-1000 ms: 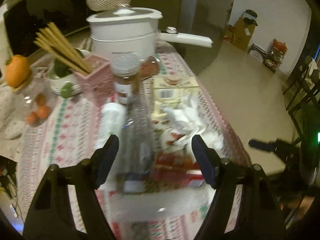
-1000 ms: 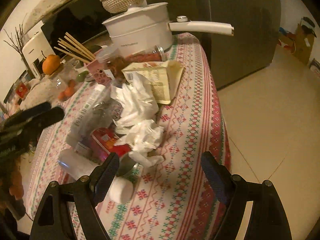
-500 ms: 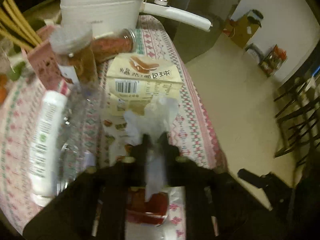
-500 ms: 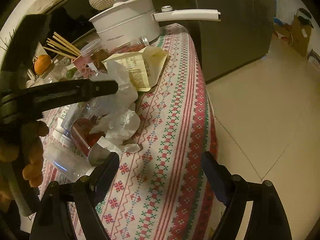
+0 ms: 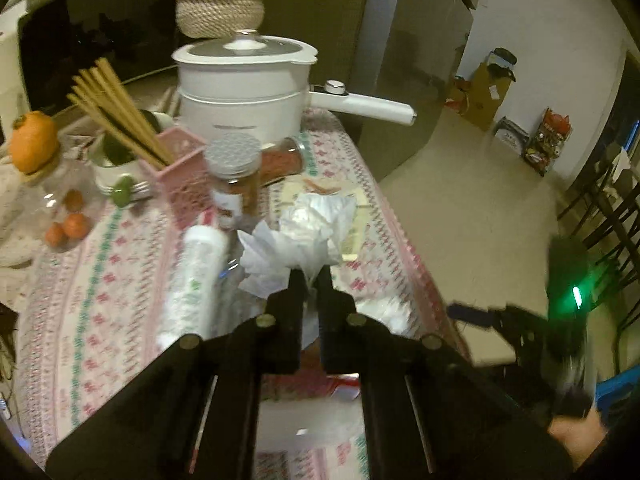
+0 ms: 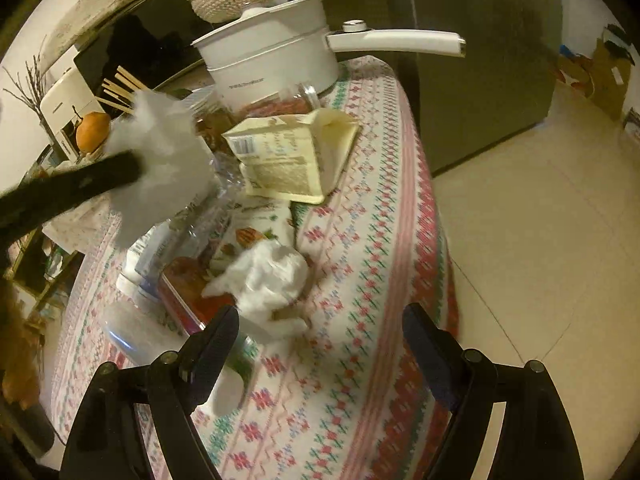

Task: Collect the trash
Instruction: 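Grasp crumpled white tissue with the left tool while the right grasps another tissue, then lift both held tissues off the table and carry them toward the bin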

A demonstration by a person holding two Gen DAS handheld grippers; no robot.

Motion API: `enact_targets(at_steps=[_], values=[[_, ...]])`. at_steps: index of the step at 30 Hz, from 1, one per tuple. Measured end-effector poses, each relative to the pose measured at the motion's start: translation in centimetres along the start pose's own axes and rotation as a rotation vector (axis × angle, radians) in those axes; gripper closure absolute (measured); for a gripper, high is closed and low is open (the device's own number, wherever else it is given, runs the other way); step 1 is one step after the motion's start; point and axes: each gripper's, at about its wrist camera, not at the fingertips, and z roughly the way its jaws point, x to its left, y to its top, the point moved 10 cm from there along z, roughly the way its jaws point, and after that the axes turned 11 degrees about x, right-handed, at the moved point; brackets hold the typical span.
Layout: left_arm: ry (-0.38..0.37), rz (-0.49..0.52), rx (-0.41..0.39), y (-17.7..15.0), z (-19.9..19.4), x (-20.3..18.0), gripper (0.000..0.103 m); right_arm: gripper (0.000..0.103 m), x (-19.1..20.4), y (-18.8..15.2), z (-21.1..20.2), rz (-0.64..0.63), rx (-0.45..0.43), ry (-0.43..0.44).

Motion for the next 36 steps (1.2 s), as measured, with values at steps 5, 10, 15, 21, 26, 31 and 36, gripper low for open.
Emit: enact_targets(at_steps=[5, 10, 15, 21, 26, 31, 36], values=[[0.046, 0.001, 0.006, -1.4, -0.9, 1.8, 0.096, 0.018, 1.4, 1.3, 1.5, 0.006, 0.031, 0.007], [0.059, -0.009, 0.008, -2.3, -1.5, 3.3, 0.096, 0.020, 2.4, 2.1, 3.0, -0.006, 0.066, -0.003], [0.074, -0.023, 0.023, -3.4, -1.6, 4.5, 0.096, 0.033, 2.7, 2.6, 4.5, 0.013, 0.105, -0.014], [0.089, -0.036, 0.021, -4.2, -2.3, 5.4, 0.096, 0.069, 3.1, 2.8, 5.0, 0.008, 0.102, -0.022], [0.093, -0.043, 0.005, -4.8, -3.7, 5.3, 0.096, 0.077, 4.1, 3.5, 2.2, -0.042, 0.019, -0.073], [0.092, -0.054, -0.019, -5.8, -5.9, 4.7, 0.096, 0.077, 5.7, 3.2, -2.2, -0.099, -0.046, -0.095], [0.107, -0.061, -0.052, -7.2, -8.4, 4.4, 0.096, 0.077, 7.6, 2.3, -6.3, -0.143, -0.105, -0.114]])
